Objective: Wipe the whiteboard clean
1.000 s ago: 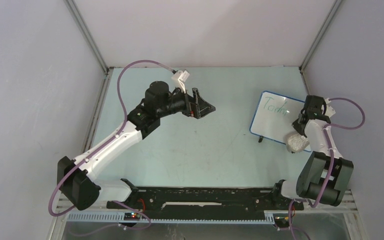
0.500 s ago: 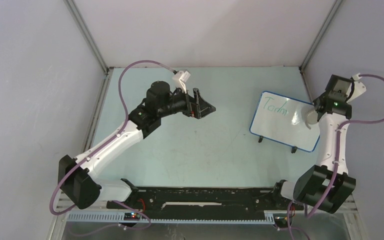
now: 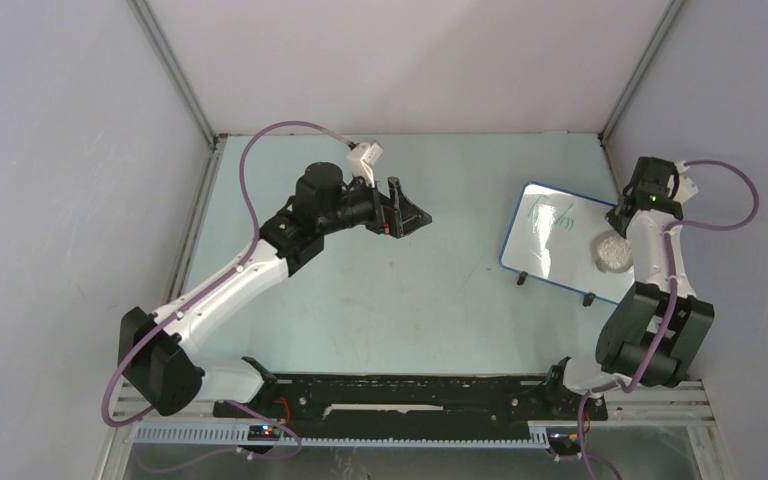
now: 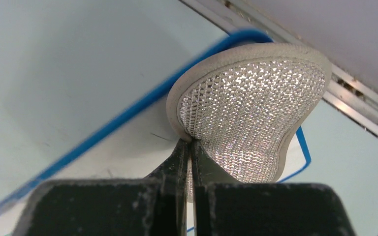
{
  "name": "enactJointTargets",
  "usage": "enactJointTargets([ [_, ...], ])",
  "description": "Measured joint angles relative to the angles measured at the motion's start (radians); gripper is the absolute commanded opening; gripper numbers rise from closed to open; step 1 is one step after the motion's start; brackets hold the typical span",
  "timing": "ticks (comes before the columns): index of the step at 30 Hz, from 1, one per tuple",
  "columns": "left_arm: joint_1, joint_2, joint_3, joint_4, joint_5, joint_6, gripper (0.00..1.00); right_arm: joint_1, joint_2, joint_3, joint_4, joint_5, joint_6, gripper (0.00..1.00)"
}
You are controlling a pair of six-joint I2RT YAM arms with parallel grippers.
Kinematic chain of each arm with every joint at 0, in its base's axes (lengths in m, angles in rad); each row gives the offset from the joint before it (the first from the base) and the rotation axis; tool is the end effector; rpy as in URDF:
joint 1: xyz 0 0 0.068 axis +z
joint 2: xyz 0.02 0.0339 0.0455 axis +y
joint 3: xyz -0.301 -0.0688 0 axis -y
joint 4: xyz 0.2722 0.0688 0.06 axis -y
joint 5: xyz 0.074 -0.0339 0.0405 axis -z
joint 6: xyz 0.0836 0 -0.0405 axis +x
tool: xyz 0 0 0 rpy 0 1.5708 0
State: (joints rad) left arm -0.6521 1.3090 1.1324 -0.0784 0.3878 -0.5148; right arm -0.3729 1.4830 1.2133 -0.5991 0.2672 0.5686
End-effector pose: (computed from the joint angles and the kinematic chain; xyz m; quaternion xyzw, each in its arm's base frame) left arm 0.2726 -0.2479 0.3773 0.1708 0.7665 -0.4578 0.4167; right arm 0.3382 -0.1560 0.2806 0.4629 0.8087 -0.0912 0.3514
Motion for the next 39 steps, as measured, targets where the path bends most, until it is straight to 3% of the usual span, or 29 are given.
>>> enactJointTargets([
  [8,0.000,0.000,0.000,0.000,0.000,0.000,0.98,-0.009,-0.122,-0.276,0.055,-0.010,0.020,0.00],
  [13,0.000,0.000,0.000,0.000,0.000,0.000,0.98,-0.011,-0.151,-0.313,0.006,-0.031,0.021,0.00],
  [21,0.000,0.000,0.000,0.000,0.000,0.000,0.98,-0.018,-0.262,-0.114,-0.017,0.014,-0.005,0.00],
  [32,0.000,0.008,0.000,-0.015,-0.015,0.010,0.98,-0.013,-0.093,0.127,-0.013,0.017,-0.005,0.00],
  [39,0.000,0.011,0.000,-0.021,-0.018,0.018,0.98,0.014,-0.015,0.149,-0.019,0.017,-0.001,0.00],
])
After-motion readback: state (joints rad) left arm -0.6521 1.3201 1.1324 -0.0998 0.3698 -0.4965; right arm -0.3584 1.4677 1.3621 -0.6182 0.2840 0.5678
